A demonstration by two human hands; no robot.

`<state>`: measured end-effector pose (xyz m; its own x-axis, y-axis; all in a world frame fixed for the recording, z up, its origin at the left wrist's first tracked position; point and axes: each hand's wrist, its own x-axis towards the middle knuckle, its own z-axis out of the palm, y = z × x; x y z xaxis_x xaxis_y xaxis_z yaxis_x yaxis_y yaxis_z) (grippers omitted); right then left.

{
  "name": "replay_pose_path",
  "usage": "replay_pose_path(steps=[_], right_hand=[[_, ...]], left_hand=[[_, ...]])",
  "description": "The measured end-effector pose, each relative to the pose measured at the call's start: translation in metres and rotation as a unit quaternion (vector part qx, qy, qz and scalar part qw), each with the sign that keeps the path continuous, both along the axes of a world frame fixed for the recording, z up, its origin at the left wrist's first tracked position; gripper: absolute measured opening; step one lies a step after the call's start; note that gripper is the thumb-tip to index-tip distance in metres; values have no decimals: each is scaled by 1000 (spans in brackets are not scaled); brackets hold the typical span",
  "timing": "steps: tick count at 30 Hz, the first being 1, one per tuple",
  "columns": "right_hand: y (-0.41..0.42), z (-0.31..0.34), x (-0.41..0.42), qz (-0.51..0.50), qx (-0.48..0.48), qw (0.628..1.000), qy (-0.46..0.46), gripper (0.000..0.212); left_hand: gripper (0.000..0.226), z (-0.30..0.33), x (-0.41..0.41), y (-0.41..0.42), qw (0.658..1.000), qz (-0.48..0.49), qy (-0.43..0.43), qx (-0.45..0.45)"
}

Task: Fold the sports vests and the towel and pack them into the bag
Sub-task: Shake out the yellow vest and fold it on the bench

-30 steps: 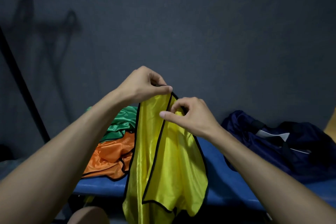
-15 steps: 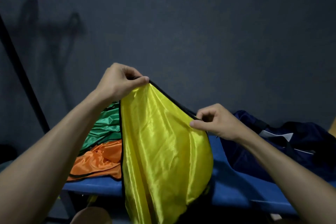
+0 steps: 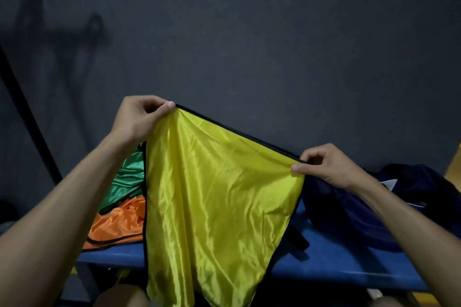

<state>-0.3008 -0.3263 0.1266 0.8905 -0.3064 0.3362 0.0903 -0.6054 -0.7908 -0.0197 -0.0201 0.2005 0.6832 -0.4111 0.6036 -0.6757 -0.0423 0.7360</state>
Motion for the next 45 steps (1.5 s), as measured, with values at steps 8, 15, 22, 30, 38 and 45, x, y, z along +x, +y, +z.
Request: replay_pose_path(steps=[8, 15, 22, 30, 38, 45], right_hand=[[-29, 29, -5, -81, 181, 978, -68, 52], [-29, 62, -9, -81, 160, 982, -56, 17], [-31, 73, -20, -64, 196, 977, -51, 63], [-34, 75, -23, -50, 169, 984, -29, 91], [-40, 77, -33, -53, 213, 975, -21, 72], [-30, 60, -16, -105, 286, 950, -71, 21]], left_hand=[[25, 7, 12, 27, 988, -125, 18, 87], [15, 17, 4, 30, 983, -130, -68, 110], [27, 21, 7, 39, 974, -149, 24, 168], [7, 15, 6, 32, 973, -95, -59, 203], [23, 21, 4, 47, 939, -280, 121, 161], [57, 5, 13, 28, 965, -147, 155, 156]])
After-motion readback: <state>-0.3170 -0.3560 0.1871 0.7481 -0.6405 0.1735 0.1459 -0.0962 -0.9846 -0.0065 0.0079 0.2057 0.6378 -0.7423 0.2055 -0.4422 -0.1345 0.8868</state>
